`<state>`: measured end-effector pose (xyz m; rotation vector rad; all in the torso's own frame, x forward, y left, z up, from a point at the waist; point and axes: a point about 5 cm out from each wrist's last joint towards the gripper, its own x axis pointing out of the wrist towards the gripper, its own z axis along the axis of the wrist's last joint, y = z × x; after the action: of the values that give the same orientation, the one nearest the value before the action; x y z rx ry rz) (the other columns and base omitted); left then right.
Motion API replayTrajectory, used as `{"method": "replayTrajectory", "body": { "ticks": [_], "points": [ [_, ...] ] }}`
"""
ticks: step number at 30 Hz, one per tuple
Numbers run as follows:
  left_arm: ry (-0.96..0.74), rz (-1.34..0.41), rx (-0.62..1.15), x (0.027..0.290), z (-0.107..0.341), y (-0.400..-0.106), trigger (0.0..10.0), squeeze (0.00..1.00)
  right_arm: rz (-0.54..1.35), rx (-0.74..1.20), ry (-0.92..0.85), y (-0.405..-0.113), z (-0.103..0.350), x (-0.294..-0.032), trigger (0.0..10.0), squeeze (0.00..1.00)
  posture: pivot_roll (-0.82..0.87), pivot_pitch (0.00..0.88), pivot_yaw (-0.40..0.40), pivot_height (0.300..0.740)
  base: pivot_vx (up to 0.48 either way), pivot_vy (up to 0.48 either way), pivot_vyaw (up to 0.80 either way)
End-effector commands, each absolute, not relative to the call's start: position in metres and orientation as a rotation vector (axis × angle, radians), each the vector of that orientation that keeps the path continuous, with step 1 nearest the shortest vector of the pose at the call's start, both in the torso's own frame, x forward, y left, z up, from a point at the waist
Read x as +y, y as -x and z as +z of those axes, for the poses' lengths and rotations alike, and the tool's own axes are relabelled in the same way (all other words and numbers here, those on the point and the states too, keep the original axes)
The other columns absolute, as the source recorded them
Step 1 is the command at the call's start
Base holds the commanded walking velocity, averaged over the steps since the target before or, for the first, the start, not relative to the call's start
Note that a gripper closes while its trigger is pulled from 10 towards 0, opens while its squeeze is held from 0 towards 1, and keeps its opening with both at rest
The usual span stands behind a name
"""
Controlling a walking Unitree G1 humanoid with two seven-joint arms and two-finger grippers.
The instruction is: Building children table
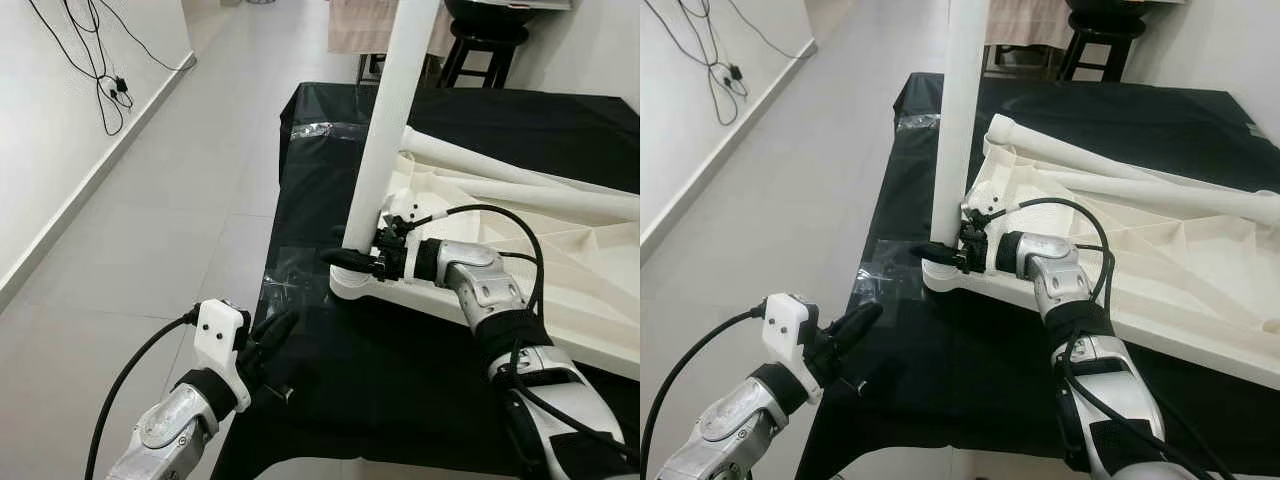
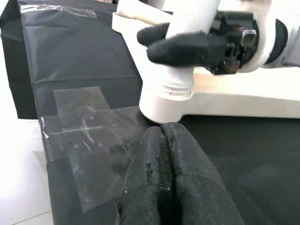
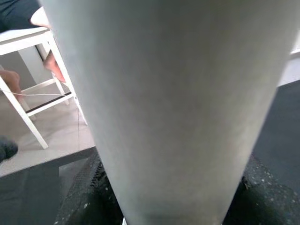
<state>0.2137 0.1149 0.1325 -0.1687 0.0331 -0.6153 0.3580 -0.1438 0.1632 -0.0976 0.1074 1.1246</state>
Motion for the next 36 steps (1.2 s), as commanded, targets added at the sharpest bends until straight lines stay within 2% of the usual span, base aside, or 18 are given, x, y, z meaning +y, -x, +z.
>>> {"method": "replayTrajectory", "body": {
  "ticks": [1, 4, 5, 7, 8, 9, 10, 13, 20, 21, 22, 23, 24, 25, 30, 34, 35, 36],
  "points": [
    [0.162, -0.617, 0.036, 0.114, 0.134, -0.211, 10.0, 0.00, 1.123, 0.107, 0.066, -0.351, 0.153, -0.145, 0.0, 0.00, 0.07, 0.119, -0.041, 0.740, 0.000, 0.000, 0.00],
    [0.164, -0.618, 0.036, 0.116, 0.134, -0.211, 10.0, 0.00, 1.029, 0.155, 0.142, -0.343, 0.134, -0.138, 0.0, 0.00, 0.06, 0.122, -0.044, 0.740, 0.000, 0.000, 0.00],
    [0.163, -0.617, 0.036, 0.117, 0.134, -0.212, 10.0, 0.00, 0.724, 0.192, 0.186, -0.347, 0.123, -0.135, 0.0, 0.00, 0.04, 0.127, -0.037, 0.740, 0.000, 0.000, 0.00],
    [0.163, -0.617, 0.036, 0.117, 0.134, -0.212, 10.0, 0.00, 0.724, 0.192, 0.186, -0.347, 0.123, -0.135, 0.0, 0.00, 0.04, 0.127, -0.037, 0.740, 0.000, 0.000, 0.00],
    [0.162, -0.616, 0.035, 0.119, 0.135, -0.212, 10.0, 0.00, 0.536, 0.205, 0.142, -0.334, 0.116, -0.119, 0.0, 0.00, 0.02, 0.125, -0.030, 0.740, 0.000, 0.000, 0.00],
    [0.162, -0.616, 0.035, 0.119, 0.135, -0.212, 10.0, 0.00, 0.536, 0.205, 0.142, -0.334, 0.116, -0.119, 0.0, 0.00, 0.02, 0.125, -0.030, 0.740, 0.000, 0.000, 0.00],
    [0.161, -0.616, 0.034, 0.121, 0.135, -0.214, 10.0, 0.00, 0.457, 0.189, 0.216, -0.321, 0.116, -0.104, 0.0, 0.00, 0.03, 0.126, -0.027, 0.740, 0.000, 0.000, 0.00],
    [0.160, -0.620, 0.035, 0.121, 0.135, -0.215, 10.0, 0.00, 0.466, 0.206, 0.215, -0.315, 0.115, -0.093, 0.0, 0.00, 0.04, 0.113, -0.047, 0.740, 0.000, 0.000, 0.00],
    [0.154, -0.607, 0.028, 0.121, 0.135, -0.216, 10.0, 0.00, 0.497, 0.231, 0.200, -0.317, 0.112, -0.094, 0.0, 0.00, 0.04, 0.116, -0.047, 0.740, 0.000, 0.000, 0.00],
    [0.152, -0.601, 0.025, 0.121, 0.135, -0.216, 10.0, 0.00, 0.505, 0.234, 0.199, -0.315, 0.113, -0.092, 2.1, 0.00, 0.04, 0.115, -0.045, 0.740, 0.000, 0.000, 0.00],
    [0.152, -0.601, 0.025, 0.121, 0.135, -0.216, 10.0, 0.00, 0.505, 0.234, 0.199, -0.315, 0.113, -0.092, 2.1, 0.00, 0.04, 0.115, -0.045, 0.740, 0.000, 0.000, 0.00],
    [0.153, -0.600, 0.024, 0.120, 0.135, -0.216, 10.0, 0.00, 0.556, 0.232, 0.166, -0.315, 0.115, -0.089, 10.0, 0.00, 0.04, 0.114, -0.043, 0.740, 0.000, 0.000, 0.00],
    [0.157, -0.605, 0.026, 0.120, 0.135, -0.216, 10.0, 0.00, 0.619, 0.203, 0.127, -0.315, 0.123, -0.087, 10.0, 1.00, 0.04, 0.113, -0.042, 0.740, 0.000, 0.000, 0.00],
    [0.157, -0.605, 0.026, 0.120, 0.135, -0.216, 10.0, 0.00, 0.619, 0.203, 0.127, -0.315, 0.123, -0.087, 10.0, 1.00, 0.04, 0.113, -0.042, 0.740, 0.000, 0.000, 0.00],
    [0.166, -0.616, 0.031, 0.118, 0.134, -0.217, 10.0, 0.00, 0.932, 0.044, 0.071, -0.319, 0.160, -0.092, 10.0, 1.00, 0.04, 0.110, -0.045, 0.740, 0.000, 0.000, 0.00],
    [0.166, -0.616, 0.030, 0.118, 0.134, -0.217, 10.0, 0.00, 0.992, 0.033, 0.092, -0.320, 0.164, -0.094, 10.0, 1.00, 0.05, 0.107, -0.046, 0.740, 0.000, 0.000, 0.00],
    [0.165, -0.615, 0.029, 0.117, 0.134, -0.217, 10.0, 0.00, 1.062, 0.028, 0.117, -0.322, 0.166, -0.097, 10.0, 0.18, 0.06, 0.103, -0.048, 0.740, 0.000, 0.000, 0.00],
    [0.165, -0.615, 0.029, 0.117, 0.134, -0.217, 10.0, 0.00, 1.062, 0.028, 0.117, -0.322, 0.166, -0.097, 10.0, 0.18, 0.06, 0.103, -0.048, 0.740, 0.000, 0.000, 0.00]
  ]
}}
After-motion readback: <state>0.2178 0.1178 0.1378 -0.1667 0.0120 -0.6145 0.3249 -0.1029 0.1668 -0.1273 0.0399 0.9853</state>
